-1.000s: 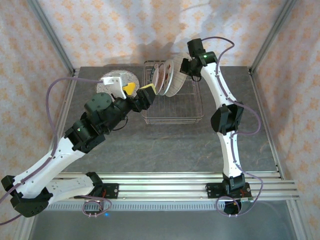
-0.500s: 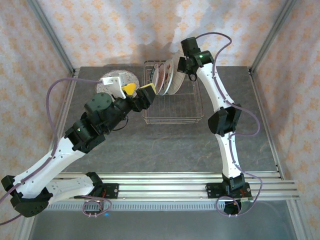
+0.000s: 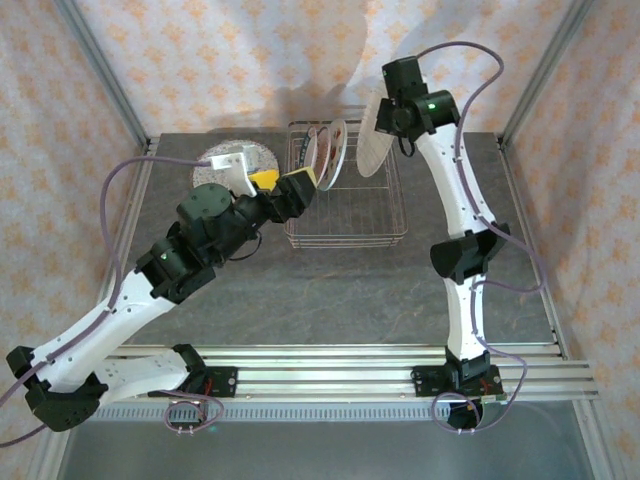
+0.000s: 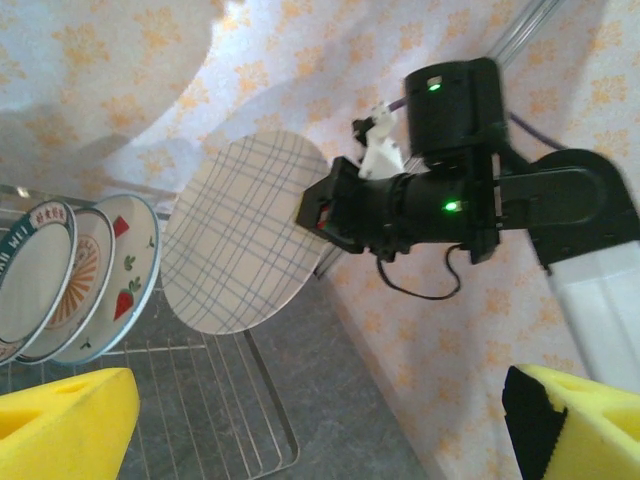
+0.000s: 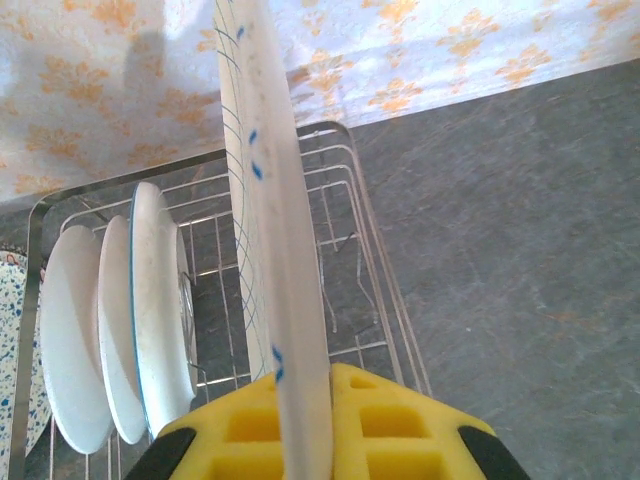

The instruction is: Unload the plates from the dish rack

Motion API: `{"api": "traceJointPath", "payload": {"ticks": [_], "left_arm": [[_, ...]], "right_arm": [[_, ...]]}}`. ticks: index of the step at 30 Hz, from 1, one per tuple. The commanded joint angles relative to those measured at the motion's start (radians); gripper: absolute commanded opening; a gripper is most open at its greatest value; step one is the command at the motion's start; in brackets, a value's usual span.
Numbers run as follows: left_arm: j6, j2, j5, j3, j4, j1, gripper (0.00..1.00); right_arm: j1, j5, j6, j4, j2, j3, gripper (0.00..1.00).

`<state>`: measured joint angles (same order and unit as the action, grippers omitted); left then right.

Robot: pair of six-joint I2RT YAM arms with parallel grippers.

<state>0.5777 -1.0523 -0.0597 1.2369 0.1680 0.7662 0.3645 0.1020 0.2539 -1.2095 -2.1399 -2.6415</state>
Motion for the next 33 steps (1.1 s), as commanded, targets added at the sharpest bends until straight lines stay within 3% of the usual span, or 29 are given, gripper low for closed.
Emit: {"api": "traceJointPath", "payload": {"ticks": [1, 10, 16, 23, 26, 33], "left_arm": [[0.084, -0.03, 0.014, 0.059, 0.002, 0.009, 0.96], [0.408, -0.2, 0.137, 0.16, 0.04, -0.032, 0.93], [0.59, -0.363, 0.296, 0.239, 0.03, -0.045, 0.88], [0.881, -0.594, 0.471, 0.307, -0.15, -0.037, 0.87], [0.96, -0.648, 0.458, 0.299, -0.305, -0.025, 0.86], [1.025, -0.731, 0.446, 0.333, -0.426, -0.016, 0.77]], "right_arm": [[-0.005, 0.069, -0.007, -0.036, 0.109, -0.007, 0.0], [-0.038, 0.042, 0.058, -0.121, 0.268, 0.025, 0.0], [-0.098, -0.019, 0.126, -0.157, 0.364, 0.032, 0.0], [-0.151, -0.124, 0.228, -0.189, 0.452, 0.079, 0.0], [-0.158, -0.152, 0.266, -0.181, 0.489, 0.125, 0.0], [-0.183, -0.233, 0.328, -0.166, 0.529, 0.181, 0.0]]}}
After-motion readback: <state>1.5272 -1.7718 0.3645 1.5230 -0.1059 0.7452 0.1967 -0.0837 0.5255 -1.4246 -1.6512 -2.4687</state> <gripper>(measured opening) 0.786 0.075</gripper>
